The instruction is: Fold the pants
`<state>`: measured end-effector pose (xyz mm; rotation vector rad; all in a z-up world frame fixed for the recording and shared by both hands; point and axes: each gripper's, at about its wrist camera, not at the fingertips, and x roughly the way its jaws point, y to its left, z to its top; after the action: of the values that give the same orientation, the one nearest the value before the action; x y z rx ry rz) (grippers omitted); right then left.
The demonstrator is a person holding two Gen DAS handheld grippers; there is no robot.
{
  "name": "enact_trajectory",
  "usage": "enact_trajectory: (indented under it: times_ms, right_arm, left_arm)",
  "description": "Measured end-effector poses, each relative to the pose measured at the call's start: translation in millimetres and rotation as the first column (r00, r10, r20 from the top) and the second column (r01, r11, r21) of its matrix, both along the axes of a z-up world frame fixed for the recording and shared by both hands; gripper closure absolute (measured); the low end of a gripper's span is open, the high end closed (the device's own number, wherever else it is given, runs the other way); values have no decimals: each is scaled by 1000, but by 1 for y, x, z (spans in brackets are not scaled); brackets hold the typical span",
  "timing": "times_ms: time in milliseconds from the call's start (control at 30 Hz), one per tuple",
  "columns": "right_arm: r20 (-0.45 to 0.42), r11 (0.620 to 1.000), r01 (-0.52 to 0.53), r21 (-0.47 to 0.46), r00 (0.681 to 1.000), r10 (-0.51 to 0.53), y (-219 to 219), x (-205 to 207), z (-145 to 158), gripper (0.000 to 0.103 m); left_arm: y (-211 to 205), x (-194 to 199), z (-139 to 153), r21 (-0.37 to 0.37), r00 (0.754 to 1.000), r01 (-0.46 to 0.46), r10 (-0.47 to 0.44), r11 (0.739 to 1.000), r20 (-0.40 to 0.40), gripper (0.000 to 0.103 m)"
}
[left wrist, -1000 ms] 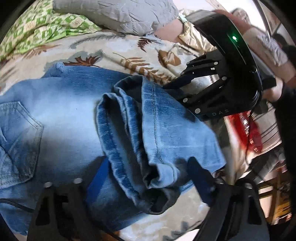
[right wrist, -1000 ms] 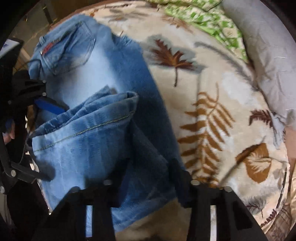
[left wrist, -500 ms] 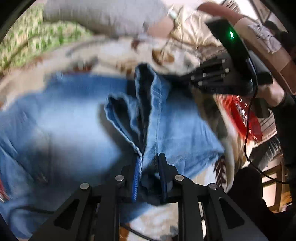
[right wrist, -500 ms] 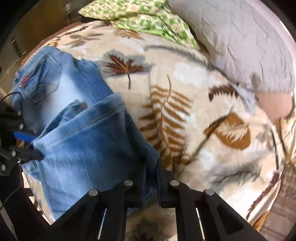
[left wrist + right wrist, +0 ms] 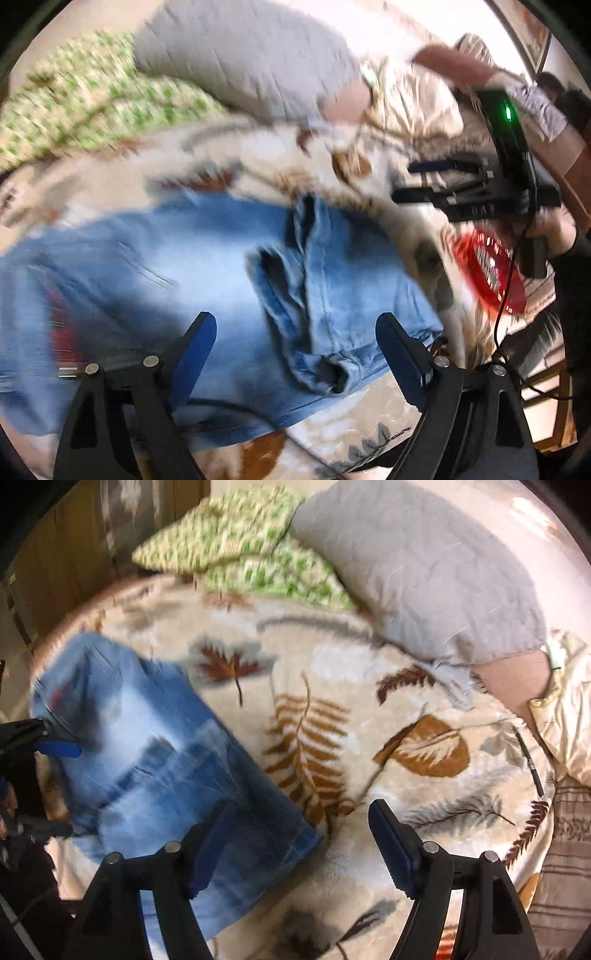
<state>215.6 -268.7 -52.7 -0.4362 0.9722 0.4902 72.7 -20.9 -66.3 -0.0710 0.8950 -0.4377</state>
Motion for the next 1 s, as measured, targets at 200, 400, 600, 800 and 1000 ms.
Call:
enact_trajectory:
  times_ms: [200, 400, 600, 800, 1000]
  right_arm:
    - [89, 994, -66, 84, 994, 58, 34, -17, 46, 25]
    - [99, 979, -161, 127, 984, 149, 114, -25, 66, 19]
    - [15, 963, -232, 139, 972, 232, 195, -26, 57, 0]
    - [-3, 957, -244, 155, 969, 247, 232, -30, 51, 0]
    - [-19, 959, -246, 140, 968, 251, 251, -30, 56, 0]
  left_arm:
    - [72, -24, 52, -44, 986, -116, 121, 992, 118, 6]
    - [151, -32, 49, -75, 957, -280, 285, 957, 60, 0]
    - [189, -45, 8, -52, 924, -382, 380, 923, -44, 0]
    - [200, -57, -14, -92, 912, -409, 404, 908, -74, 0]
    - [209, -61, -30, -183, 900, -435, 424, 882, -100, 0]
